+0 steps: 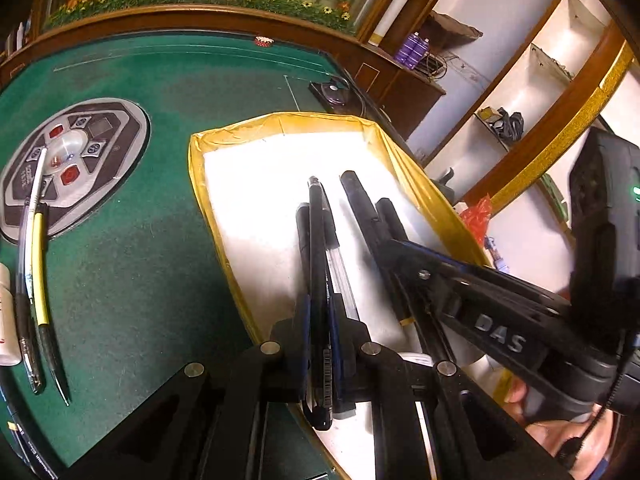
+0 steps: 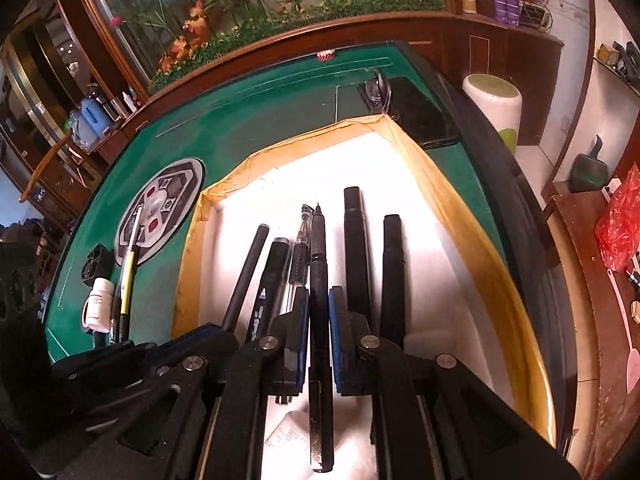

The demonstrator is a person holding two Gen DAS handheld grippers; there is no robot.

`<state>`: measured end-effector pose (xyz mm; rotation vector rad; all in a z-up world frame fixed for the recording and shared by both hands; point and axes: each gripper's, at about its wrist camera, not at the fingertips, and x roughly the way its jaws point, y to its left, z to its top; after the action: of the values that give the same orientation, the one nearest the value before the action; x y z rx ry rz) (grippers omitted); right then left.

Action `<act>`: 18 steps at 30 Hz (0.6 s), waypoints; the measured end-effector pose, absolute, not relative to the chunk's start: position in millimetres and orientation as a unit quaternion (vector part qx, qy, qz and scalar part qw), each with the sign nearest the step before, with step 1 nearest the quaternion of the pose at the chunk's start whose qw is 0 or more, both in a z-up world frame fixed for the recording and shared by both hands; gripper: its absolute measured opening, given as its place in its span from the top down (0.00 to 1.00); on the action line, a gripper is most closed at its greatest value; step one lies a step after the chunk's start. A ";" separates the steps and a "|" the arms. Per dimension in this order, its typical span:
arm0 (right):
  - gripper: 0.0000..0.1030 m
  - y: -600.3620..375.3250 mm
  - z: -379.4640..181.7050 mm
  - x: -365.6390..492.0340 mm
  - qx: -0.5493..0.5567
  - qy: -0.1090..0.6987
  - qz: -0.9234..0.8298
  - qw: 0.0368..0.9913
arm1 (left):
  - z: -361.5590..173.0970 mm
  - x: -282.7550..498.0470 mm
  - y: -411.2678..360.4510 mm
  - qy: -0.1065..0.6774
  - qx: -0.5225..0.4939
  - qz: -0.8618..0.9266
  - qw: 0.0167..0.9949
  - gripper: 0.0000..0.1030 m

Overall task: Organize rigid objects
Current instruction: 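Carry the markers and pen into the tray and open both tools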

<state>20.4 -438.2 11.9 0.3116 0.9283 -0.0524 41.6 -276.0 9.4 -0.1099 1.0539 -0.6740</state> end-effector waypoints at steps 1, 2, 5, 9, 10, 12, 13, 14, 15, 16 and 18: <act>0.91 -436.8 10.8 23.8 0.146 0.449 -0.026 0.881 | 9.2 41.3 -275.3 0.493 -0.052 -0.316 0.809 0.92; 0.91 -436.4 9.7 26.7 0.146 0.451 -0.027 0.880 | 9.5 40.4 -275.3 0.492 -0.049 -0.316 0.810 0.92; 0.91 -435.7 8.3 32.5 0.144 0.454 -0.031 0.879 | 10.7 37.9 -275.1 0.488 -0.045 -0.316 0.813 0.92; 0.91 -438.6 5.8 33.5 0.147 0.455 -0.037 0.878 | 11.8 37.8 -276.8 0.487 -0.047 -0.316 0.813 0.92; 0.91 -440.5 4.7 33.3 0.151 0.455 -0.037 0.877 | 12.1 36.6 -277.3 0.485 -0.045 -0.316 0.814 0.92; 0.90 -443.6 3.6 30.5 0.161 0.452 -0.036 0.876 | 12.5 35.4 -277.6 0.484 -0.045 -0.318 0.814 0.92; 0.90 -444.2 4.0 29.2 0.164 0.450 -0.035 0.877 | 12.3 35.7 -278.0 0.484 -0.045 -0.320 0.813 0.92; 0.90 -444.8 5.0 27.4 0.167 0.448 -0.035 0.878 | 12.4 35.1 -278.8 0.482 -0.043 -0.320 0.814 0.92; 0.90 -445.1 6.7 24.9 0.168 0.445 -0.033 0.879 | 12.5 35.2 -279.4 0.481 -0.042 -0.320 0.815 0.91; 0.90 -445.0 9.5 21.7 0.168 0.441 -0.032 0.881 | 13.2 33.8 -280.1 0.480 -0.040 -0.322 0.815 0.90; 0.90 -442.9 19.8 11.7 0.165 0.427 -0.030 0.889 | 14.4 32.1 -280.8 0.477 -0.041 -0.328 0.814 0.87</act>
<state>11.7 -442.9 19.8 0.3437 0.8871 -0.0633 32.1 -280.8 14.4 -0.0875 1.0188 -0.7007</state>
